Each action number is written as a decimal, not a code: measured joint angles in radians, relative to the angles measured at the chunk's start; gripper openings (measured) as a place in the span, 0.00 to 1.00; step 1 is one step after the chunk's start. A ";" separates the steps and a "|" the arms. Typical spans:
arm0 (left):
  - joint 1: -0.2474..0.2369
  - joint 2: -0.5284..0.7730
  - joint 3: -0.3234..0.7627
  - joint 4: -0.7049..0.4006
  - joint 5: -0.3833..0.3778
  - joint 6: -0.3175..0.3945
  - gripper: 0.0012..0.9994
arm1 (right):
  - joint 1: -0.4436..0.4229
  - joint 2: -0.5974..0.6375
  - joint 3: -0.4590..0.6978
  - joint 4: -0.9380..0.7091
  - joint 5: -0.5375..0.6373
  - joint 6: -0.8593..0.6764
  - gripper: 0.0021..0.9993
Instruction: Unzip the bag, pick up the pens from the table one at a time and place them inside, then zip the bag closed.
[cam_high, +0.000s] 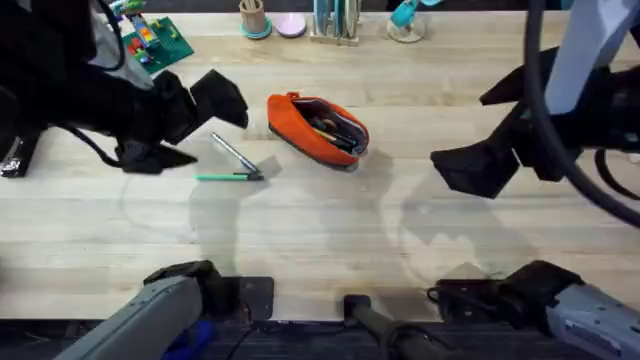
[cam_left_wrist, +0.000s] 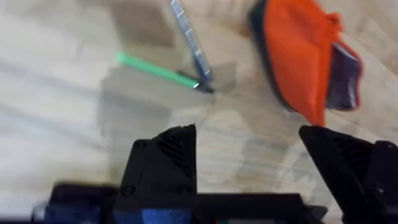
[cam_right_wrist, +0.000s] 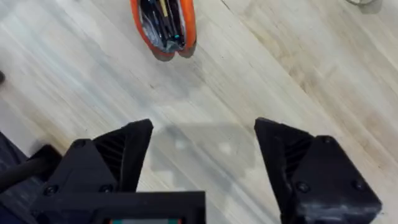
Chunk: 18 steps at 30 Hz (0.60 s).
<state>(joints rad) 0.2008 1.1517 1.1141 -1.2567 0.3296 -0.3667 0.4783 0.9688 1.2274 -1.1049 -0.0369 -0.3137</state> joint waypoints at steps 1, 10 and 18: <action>0.000 0.008 0.000 -0.018 -0.020 -0.036 1.00 | 0.003 0.000 0.000 0.000 0.000 0.000 1.00; -0.040 0.127 0.000 -0.046 -0.209 -0.384 1.00 | 0.006 0.000 0.000 0.000 0.000 0.000 1.00; -0.053 0.158 -0.058 -0.008 -0.290 -0.749 1.00 | 0.006 0.000 0.000 0.000 0.000 0.001 1.00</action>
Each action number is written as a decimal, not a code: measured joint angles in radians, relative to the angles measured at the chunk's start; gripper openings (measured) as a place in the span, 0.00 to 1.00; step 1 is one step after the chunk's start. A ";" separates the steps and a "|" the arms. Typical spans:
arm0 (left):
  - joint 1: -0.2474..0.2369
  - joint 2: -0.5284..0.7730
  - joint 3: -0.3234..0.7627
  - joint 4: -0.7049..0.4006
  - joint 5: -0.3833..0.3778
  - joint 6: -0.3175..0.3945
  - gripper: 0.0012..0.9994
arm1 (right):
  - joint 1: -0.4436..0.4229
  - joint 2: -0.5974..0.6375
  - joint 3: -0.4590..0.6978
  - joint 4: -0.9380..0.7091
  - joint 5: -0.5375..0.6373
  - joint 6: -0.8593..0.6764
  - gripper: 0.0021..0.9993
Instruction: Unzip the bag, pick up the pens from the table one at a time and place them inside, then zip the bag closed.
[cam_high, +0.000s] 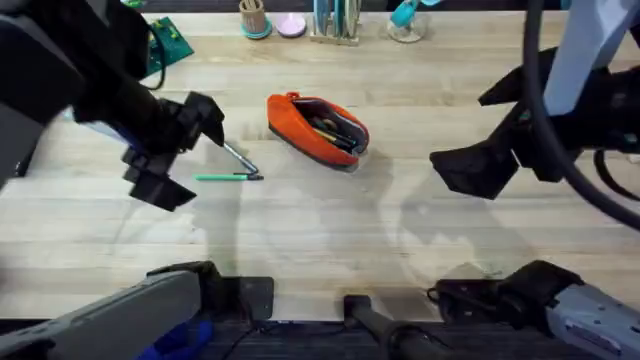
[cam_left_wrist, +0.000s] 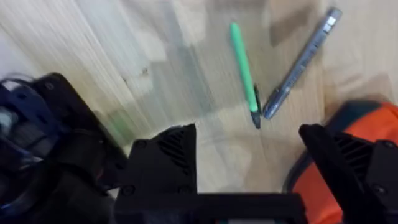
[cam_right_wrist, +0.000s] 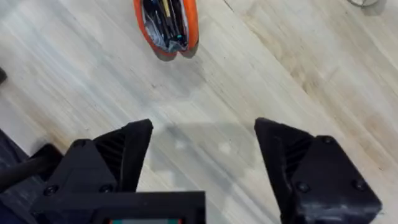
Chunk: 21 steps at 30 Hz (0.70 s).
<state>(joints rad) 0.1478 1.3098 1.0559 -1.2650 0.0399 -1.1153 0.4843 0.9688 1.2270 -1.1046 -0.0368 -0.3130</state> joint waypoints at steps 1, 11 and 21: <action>0.000 0.000 -0.029 0.030 0.001 -0.024 1.00 | 0.000 0.000 0.000 0.000 0.000 0.000 1.00; -0.002 0.000 -0.236 0.301 0.035 -0.132 0.94 | 0.000 0.000 0.000 0.000 0.000 0.000 1.00; -0.002 0.000 -0.282 0.320 -0.009 -0.209 0.88 | 0.000 0.000 0.000 0.000 0.000 0.000 1.00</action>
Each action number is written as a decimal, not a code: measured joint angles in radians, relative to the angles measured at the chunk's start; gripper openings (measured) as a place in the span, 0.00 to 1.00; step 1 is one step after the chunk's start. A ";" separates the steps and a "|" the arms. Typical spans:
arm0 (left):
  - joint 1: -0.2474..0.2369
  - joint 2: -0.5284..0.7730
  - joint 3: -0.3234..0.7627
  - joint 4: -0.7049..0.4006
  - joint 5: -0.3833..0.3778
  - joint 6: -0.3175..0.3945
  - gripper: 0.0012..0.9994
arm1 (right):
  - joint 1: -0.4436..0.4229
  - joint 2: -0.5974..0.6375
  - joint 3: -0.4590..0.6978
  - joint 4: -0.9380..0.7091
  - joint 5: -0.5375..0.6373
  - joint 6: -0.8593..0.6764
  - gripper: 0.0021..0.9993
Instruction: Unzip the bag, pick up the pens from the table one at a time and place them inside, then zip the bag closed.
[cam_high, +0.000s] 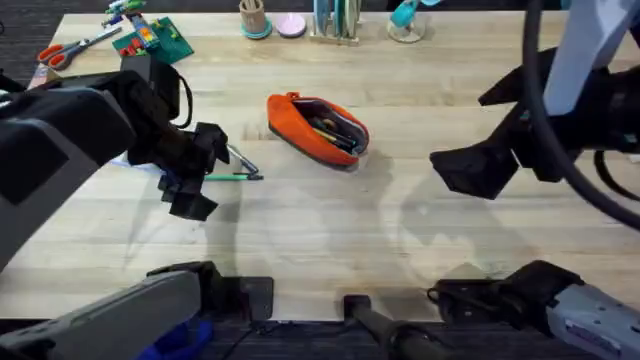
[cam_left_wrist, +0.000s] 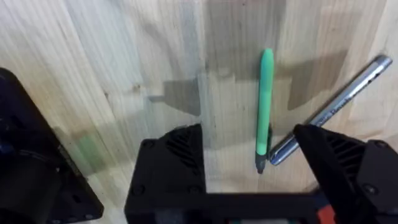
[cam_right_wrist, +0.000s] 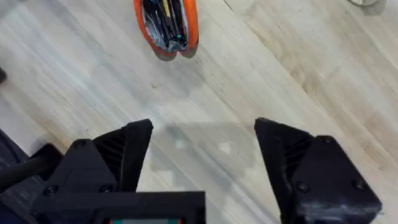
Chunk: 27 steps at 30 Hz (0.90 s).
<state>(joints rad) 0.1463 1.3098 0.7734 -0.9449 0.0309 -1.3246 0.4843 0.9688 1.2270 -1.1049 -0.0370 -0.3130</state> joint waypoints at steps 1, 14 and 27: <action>0.000 0.000 0.000 0.000 -0.005 -0.002 0.88 | 0.000 0.000 0.000 0.000 0.000 0.000 1.00; 0.000 0.094 0.005 0.028 -0.028 -0.023 0.86 | 0.000 0.000 0.000 0.000 0.000 0.000 1.00; -0.004 0.128 0.030 0.070 -0.020 -0.042 0.07 | 0.000 0.000 0.000 0.000 0.001 0.000 1.00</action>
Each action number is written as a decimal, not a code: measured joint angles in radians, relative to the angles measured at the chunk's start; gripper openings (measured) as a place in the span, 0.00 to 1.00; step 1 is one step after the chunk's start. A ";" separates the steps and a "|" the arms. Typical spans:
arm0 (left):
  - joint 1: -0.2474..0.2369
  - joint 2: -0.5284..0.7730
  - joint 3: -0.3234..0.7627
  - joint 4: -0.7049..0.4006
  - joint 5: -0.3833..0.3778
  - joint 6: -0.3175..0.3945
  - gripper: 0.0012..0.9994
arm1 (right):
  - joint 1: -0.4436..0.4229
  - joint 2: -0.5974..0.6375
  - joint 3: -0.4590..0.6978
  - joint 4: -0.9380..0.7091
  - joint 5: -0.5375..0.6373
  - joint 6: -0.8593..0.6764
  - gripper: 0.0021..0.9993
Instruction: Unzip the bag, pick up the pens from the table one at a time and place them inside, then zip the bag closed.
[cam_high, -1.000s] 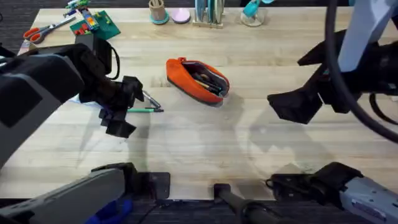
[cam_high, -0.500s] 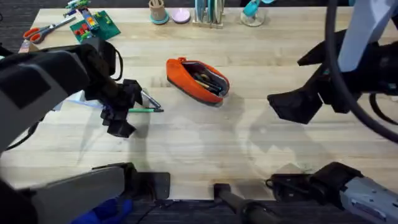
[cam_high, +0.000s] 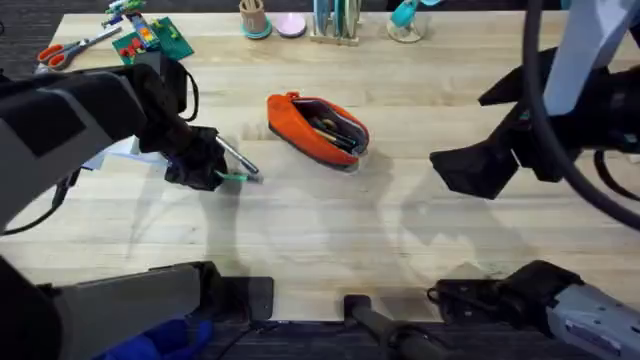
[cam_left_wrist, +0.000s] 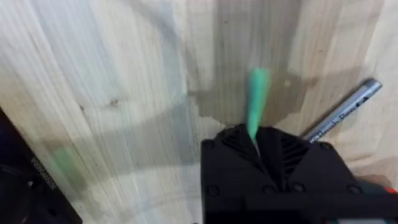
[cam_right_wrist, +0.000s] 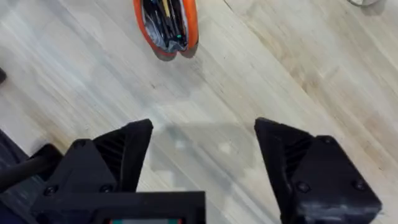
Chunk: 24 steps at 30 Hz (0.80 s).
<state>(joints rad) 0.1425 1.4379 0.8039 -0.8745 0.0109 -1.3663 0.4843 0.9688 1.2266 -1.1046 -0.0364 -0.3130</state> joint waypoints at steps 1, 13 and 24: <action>0.000 0.003 0.003 -0.001 -0.002 0.000 0.05 | 0.000 0.000 0.000 0.000 0.000 0.000 1.00; 0.000 0.003 0.004 -0.001 -0.003 0.004 0.04 | 0.000 0.000 0.000 0.002 0.003 0.000 1.00; 0.000 0.003 0.011 -0.010 -0.008 0.126 0.04 | 0.000 0.000 0.000 0.003 0.007 0.003 1.00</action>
<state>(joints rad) 0.1425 1.4410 0.8154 -0.8844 0.0032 -1.2404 0.4843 0.9688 1.2266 -1.1011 -0.0296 -0.3103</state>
